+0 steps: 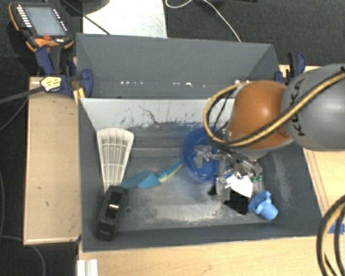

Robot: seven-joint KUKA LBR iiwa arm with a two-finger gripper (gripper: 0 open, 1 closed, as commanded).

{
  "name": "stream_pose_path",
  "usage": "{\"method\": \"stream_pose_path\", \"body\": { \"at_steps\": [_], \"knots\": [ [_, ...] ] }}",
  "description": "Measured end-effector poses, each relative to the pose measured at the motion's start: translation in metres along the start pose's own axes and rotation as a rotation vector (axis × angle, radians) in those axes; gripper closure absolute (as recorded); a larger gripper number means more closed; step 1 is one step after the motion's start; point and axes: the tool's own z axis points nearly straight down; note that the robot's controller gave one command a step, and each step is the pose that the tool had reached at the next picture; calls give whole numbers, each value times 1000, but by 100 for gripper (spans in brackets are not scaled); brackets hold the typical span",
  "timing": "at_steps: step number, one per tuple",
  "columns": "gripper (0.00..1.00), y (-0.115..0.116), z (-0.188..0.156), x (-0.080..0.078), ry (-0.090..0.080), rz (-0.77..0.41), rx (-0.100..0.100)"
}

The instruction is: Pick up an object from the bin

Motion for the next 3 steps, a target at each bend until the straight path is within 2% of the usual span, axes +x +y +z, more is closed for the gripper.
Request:
{"method": "stream_pose_path", "body": {
  "at_steps": [1, 2, 3],
  "knots": [
    [0, -16, -14, 23, 1, 264, 0],
    [0, -18, -15, 24, 0, 338, 0],
    [0, -11, 4, 4, -5, 146, 1]
  ]
}}
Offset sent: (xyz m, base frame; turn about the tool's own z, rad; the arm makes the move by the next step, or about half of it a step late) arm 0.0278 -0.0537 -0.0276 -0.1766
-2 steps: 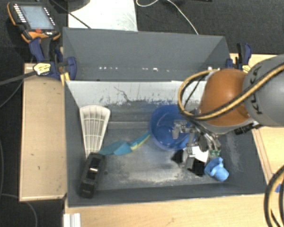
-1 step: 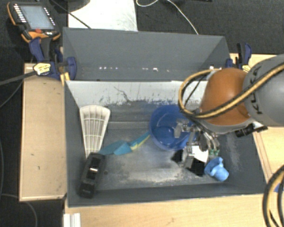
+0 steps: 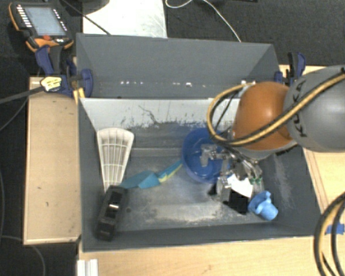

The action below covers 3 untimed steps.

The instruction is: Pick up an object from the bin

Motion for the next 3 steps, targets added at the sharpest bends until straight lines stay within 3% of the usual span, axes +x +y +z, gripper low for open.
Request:
{"method": "stream_pose_path", "body": {
  "at_steps": [1, 2, 3],
  "knots": [
    [0, 4, 3, -4, 0, -95, 0],
    [0, -47, 12, -32, 1, -213, -1],
    [0, -26, 23, -22, 1, 26, 0]
  ]
}}
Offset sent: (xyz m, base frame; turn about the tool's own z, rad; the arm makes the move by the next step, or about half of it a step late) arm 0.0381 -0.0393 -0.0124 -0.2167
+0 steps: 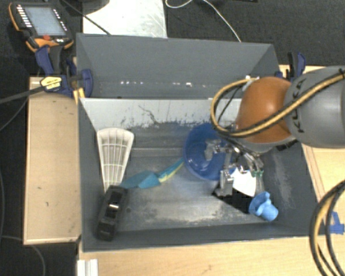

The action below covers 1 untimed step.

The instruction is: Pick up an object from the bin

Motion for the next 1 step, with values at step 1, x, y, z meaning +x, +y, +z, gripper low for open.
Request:
{"method": "stream_pose_path", "body": {
  "at_steps": [1],
  "knots": [
    [100, -32, 4, -1, 39, -365, -29]
  ]
}}
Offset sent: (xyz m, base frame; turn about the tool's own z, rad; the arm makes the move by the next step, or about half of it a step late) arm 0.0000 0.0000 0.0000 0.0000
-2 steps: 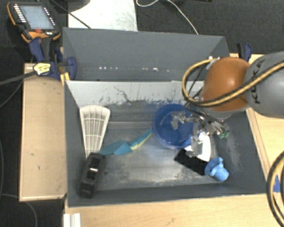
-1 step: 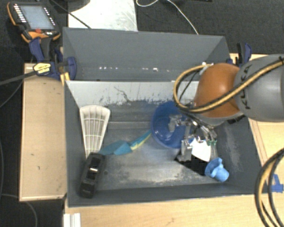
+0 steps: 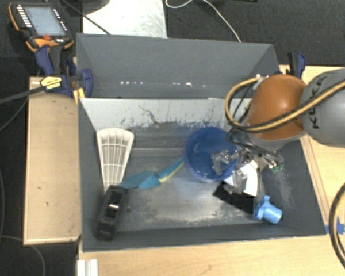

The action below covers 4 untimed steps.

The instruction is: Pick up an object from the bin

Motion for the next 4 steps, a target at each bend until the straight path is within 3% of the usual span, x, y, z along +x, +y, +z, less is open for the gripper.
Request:
{"method": "stream_pose_path", "body": {
  "at_steps": [1, 2, 3, 4],
  "knots": [
    [100, 0, 0, 0, -1, 1, -1],
    [100, -1, -69, -3, -6, -10, 3],
    [100, 1, -34, -8, 7, -23, -6],
    [100, -7, -120, 12, -14, -20, 8]
  ]
}}
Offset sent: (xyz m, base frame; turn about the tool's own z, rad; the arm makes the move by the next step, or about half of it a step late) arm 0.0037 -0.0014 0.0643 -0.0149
